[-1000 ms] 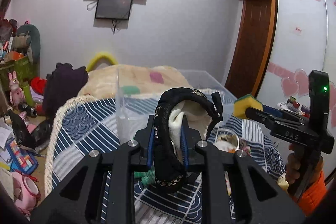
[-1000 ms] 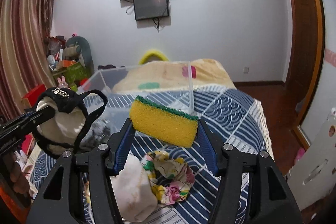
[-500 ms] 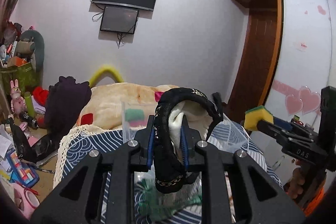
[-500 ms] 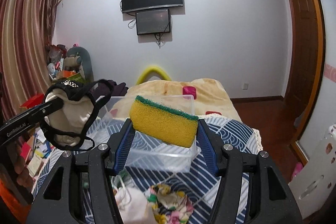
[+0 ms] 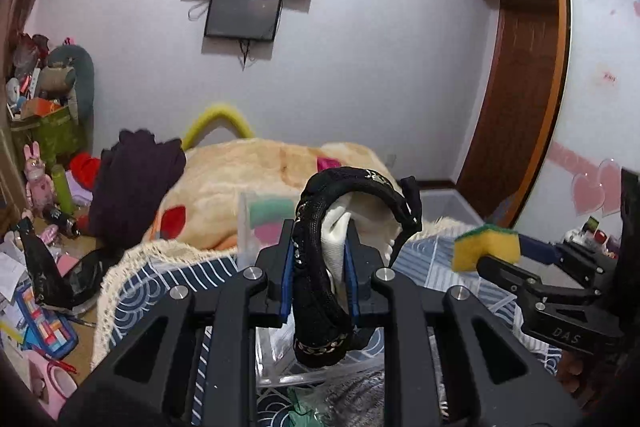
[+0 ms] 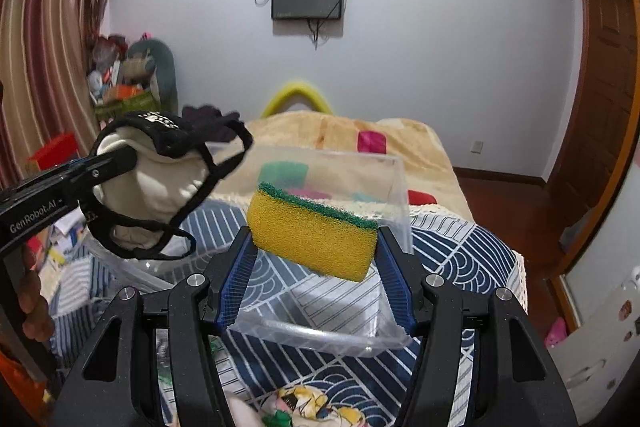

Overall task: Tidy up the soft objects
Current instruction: 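Lift both items and release them into the clear box with both tools, then grasp the silver knit bag with the left tool while the right tool grasps the white drawstring pouch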

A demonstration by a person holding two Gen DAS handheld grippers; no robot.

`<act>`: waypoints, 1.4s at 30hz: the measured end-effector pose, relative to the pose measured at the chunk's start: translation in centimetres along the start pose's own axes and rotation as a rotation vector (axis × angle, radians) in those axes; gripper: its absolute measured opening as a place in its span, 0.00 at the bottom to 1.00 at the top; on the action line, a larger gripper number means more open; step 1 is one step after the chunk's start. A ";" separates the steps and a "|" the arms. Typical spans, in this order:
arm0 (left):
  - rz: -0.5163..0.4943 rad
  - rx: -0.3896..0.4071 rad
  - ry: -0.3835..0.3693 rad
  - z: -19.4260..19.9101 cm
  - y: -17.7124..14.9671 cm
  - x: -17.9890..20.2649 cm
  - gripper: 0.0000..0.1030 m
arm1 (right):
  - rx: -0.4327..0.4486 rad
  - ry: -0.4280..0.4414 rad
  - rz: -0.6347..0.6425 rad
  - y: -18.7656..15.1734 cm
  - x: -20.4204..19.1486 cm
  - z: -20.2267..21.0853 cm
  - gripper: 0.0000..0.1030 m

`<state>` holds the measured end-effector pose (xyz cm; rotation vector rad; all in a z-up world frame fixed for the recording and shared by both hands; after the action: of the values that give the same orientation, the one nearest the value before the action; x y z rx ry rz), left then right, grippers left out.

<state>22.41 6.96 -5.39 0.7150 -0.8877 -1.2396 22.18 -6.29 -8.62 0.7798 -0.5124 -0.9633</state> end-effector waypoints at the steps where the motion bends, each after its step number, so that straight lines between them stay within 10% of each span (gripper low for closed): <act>1: 0.000 -0.019 0.001 -0.8 -0.3 0.0 0.20 | -0.007 -0.005 0.007 -0.1 -0.1 -0.3 0.55; 15: -0.031 -0.149 0.004 -4.5 -2.9 0.8 0.24 | -0.074 0.001 0.029 -0.8 -0.2 -1.3 0.69; 22: -0.035 -0.138 0.007 -3.3 -2.5 1.0 0.76 | -0.018 0.017 0.008 0.0 0.1 1.2 0.71; 32: -0.080 -0.043 0.027 1.6 -1.7 1.8 0.96 | 0.078 0.021 0.001 -0.5 0.0 5.8 0.81; 42: -0.126 -0.080 0.032 3.7 -5.3 3.1 0.99 | -0.008 0.068 -0.012 -5.0 -1.1 5.7 0.81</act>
<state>16.88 2.92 -7.50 0.7344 -0.7717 -1.3641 15.06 -9.07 -9.05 0.8066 -0.4447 -0.9459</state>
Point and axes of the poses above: each gripper's, at about its wrist camera, not at the fingertips, and z roughly against the way its jaws point, x to its right, y to its top, the point moved 8 cm from there along -z, roughly the way its jaws point, and after that the axes turned 7 degrees about -x, right-handed, at the moved point
